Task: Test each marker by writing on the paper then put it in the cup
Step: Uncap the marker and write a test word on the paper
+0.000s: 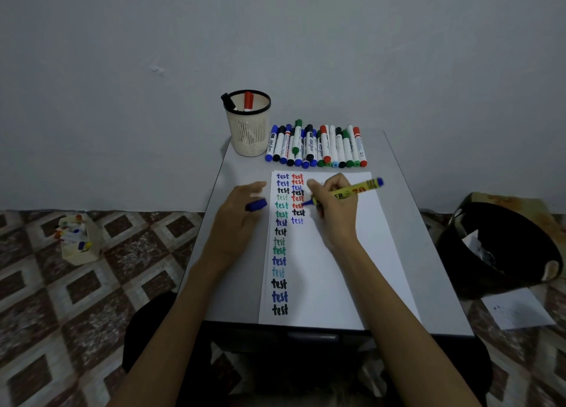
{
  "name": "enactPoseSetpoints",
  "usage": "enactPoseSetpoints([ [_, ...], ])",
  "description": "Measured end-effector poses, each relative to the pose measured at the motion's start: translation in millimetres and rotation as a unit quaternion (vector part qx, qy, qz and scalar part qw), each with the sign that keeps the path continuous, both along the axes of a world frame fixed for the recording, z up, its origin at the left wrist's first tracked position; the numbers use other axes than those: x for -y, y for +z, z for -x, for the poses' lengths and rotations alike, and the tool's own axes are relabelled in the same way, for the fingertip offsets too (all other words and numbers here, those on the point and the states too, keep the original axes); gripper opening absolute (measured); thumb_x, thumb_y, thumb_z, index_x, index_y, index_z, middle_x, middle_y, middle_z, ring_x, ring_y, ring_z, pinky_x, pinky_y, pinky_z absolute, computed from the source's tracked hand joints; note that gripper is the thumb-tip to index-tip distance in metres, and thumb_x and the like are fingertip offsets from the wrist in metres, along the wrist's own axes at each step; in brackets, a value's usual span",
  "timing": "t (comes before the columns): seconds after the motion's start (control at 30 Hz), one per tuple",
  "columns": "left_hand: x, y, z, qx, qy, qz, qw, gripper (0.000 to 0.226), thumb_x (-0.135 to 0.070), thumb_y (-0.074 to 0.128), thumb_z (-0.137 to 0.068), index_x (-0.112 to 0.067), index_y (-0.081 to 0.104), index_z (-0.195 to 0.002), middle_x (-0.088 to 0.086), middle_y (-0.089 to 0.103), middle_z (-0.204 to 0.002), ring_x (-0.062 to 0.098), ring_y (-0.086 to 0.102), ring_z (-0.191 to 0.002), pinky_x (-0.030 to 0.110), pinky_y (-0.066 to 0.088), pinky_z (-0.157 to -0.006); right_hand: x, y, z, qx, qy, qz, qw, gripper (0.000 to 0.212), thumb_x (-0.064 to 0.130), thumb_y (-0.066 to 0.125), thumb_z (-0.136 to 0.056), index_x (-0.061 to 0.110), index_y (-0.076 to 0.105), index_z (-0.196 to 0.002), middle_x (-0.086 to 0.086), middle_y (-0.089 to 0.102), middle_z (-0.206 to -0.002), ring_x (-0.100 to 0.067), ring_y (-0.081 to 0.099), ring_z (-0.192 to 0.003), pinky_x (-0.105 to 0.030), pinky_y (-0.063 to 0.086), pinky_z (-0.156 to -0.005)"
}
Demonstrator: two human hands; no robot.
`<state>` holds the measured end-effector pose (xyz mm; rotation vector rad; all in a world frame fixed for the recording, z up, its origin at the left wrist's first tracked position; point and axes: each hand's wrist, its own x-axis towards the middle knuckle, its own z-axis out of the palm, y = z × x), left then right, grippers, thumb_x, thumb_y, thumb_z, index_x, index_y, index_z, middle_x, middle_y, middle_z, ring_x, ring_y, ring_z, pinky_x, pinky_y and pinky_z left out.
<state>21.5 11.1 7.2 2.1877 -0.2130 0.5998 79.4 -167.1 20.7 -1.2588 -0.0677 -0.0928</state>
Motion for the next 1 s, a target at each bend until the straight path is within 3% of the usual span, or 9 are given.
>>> enactPoseSetpoints([
  [0.1, -1.7, 6.7, 5.0, -0.037, 0.01, 0.143, 0.989, 0.037, -0.001, 0.065, -0.081, -0.018, 0.056, -0.113, -0.002, 0.065, -0.104, 0.004, 0.063, -0.097, 0.018, 0.051, -0.084, 4.6, 4.3, 1.0, -0.012, 0.037, -0.066, 0.997, 0.025, 0.0, 0.07, -0.083, 0.008, 0.049, -0.072, -0.006, 0.051, -0.059, -0.012, 0.044, -0.047, -0.021, 0.043, -0.047],
  [0.17, -4.3, 9.0, 5.5, -0.042, 0.002, 0.204, 0.978, 0.031, -0.001, 0.065, -0.081, -0.012, 0.057, -0.109, -0.001, 0.067, -0.102, 0.008, 0.066, -0.094, 0.02, 0.053, -0.079, 5.3, 4.8, 1.1, -0.024, 0.105, -0.112, 0.988, 0.011, -0.005, 0.065, -0.085, 0.005, 0.059, -0.082, -0.011, 0.066, -0.076, -0.019, 0.063, -0.066, -0.024, 0.053, -0.058],
  [0.23, -6.6, 10.9, 5.7, -0.04, -0.014, 0.246, 0.968, 0.029, 0.0, 0.063, -0.082, -0.007, 0.057, -0.11, 0.003, 0.068, -0.103, 0.013, 0.067, -0.093, 0.023, 0.055, -0.075, 5.7, 4.2, 0.4, -0.034, 0.167, -0.143, 0.975, 0.015, -0.009, 0.055, -0.087, 0.0, 0.064, -0.095, -0.018, 0.07, -0.095, -0.029, 0.069, -0.088, -0.032, 0.059, -0.068],
  [0.3, -7.0, 12.3, 7.0, -0.042, -0.013, 0.257, 0.965, 0.03, 0.0, 0.064, -0.081, -0.006, 0.058, -0.11, 0.003, 0.068, -0.105, 0.013, 0.067, -0.093, 0.021, 0.054, -0.076, 5.5, 5.6, 0.4, -0.043, 0.19, -0.135, 0.971, 0.02, -0.012, 0.049, -0.088, -0.001, 0.064, -0.096, -0.02, 0.07, -0.094, -0.03, 0.07, -0.084, -0.033, 0.06, -0.065],
  [0.4, -6.0, 12.7, 9.3, -0.051, -0.009, 0.263, 0.963, 0.026, -0.002, 0.067, -0.079, -0.008, 0.064, -0.105, 0.001, 0.069, -0.102, 0.011, 0.066, -0.095, 0.02, 0.052, -0.081, 5.4, 6.7, 0.3, -0.046, 0.18, -0.111, 0.976, 0.019, -0.014, 0.049, -0.087, 0.001, 0.059, -0.083, -0.015, 0.066, -0.075, -0.023, 0.065, -0.062, -0.029, 0.057, -0.056],
  [0.5, -7.2, 11.9, 9.6, -0.05, -0.016, 0.272, 0.961, 0.024, -0.002, 0.067, -0.078, -0.006, 0.066, -0.102, -0.002, 0.071, -0.099, 0.012, 0.067, -0.094, 0.019, 0.051, -0.081, 5.7, 4.8, -1.0, -0.039, 0.179, -0.101, 0.978, 0.019, -0.016, 0.049, -0.086, 0.001, 0.055, -0.078, -0.015, 0.063, -0.068, -0.022, 0.063, -0.057, -0.029, 0.056, -0.056],
  [0.73, -6.8, 12.3, 9.3, -0.061, -0.044, 0.27, 0.96, 0.022, -0.003, 0.066, -0.079, -0.012, 0.067, -0.098, -0.013, 0.072, -0.092, 0.01, 0.067, -0.092, 0.017, 0.051, -0.08, 4.5, 5.0, 1.8, -0.023, 0.209, -0.064, 0.976, 0.019, -0.017, 0.052, -0.084, 0.001, 0.056, -0.077, -0.019, 0.063, -0.068, -0.025, 0.064, -0.057, -0.028, 0.055, -0.053],
  [0.87, -7.6, 12.8, 9.3, -0.072, -0.063, 0.281, 0.955, 0.022, -0.003, 0.063, -0.08, -0.013, 0.066, -0.099, -0.009, 0.073, -0.089, 0.015, 0.069, -0.084, 0.02, 0.053, -0.077, 2.9, 7.6, 5.1, -0.035, 0.25, -0.035, 0.967, 0.012, -0.014, 0.059, -0.083, -0.002, 0.061, -0.085, -0.022, 0.068, -0.087, -0.03, 0.069, -0.069, -0.03, 0.057, -0.061],
  [1.0, -7.5, 13.8, 9.8, -0.082, -0.066, 0.307, 0.946, 0.021, -0.002, 0.06, -0.083, -0.008, 0.064, -0.103, -0.004, 0.073, -0.087, 0.019, 0.07, -0.079, 0.02, 0.055, -0.072, 5.2, 10.6, 5.9, -0.054, 0.283, -0.076, 0.955, 0.009, -0.007, 0.059, -0.085, -0.004, 0.066, -0.089, -0.021, 0.069, -0.092, -0.034, 0.07, -0.076, -0.034, 0.059, -0.067],
])
